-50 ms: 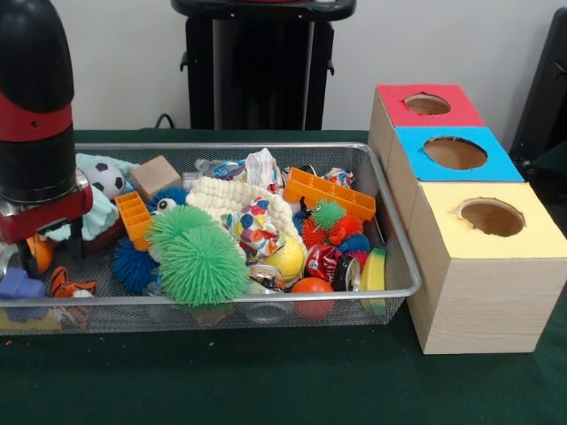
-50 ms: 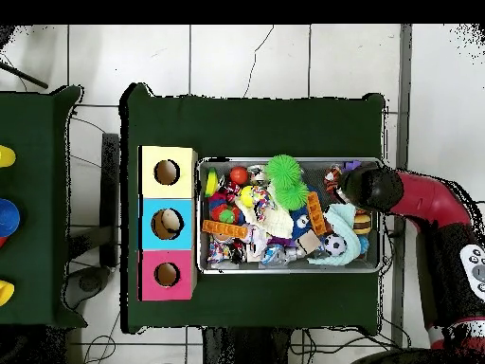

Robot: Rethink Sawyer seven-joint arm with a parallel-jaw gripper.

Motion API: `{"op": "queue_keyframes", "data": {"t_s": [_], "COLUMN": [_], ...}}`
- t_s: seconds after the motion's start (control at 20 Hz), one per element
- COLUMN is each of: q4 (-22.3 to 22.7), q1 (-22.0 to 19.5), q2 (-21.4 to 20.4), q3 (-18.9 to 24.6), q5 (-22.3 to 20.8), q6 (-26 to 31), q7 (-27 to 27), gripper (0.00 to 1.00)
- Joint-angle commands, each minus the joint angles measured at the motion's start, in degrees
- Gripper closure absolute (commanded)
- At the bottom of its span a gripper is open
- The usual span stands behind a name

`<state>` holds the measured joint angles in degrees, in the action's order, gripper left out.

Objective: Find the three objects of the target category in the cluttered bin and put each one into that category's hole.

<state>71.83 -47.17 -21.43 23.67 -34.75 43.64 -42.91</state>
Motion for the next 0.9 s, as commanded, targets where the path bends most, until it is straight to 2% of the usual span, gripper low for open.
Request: {"op": "queue_keyframes", "data": {"t_s": [0.05,0.35,0.65,0.9], "q4": [-1.89,-1.56,-1.43,-0.76], "q1": [-1.70,-1.47,1.64,2.98], "q2": [5.29,5.46,5.33,5.24], "q3": [3.82,3.10,0.49,0.14], "q5": [0.14,-2.39,-5.71,-5.77], "q6": [-2.14,-3.73,-6.26,-7.50], "q7": [3.41,4.09,0.38,-1.79], "gripper": [0.00,0.00,0.00,0.00]}}
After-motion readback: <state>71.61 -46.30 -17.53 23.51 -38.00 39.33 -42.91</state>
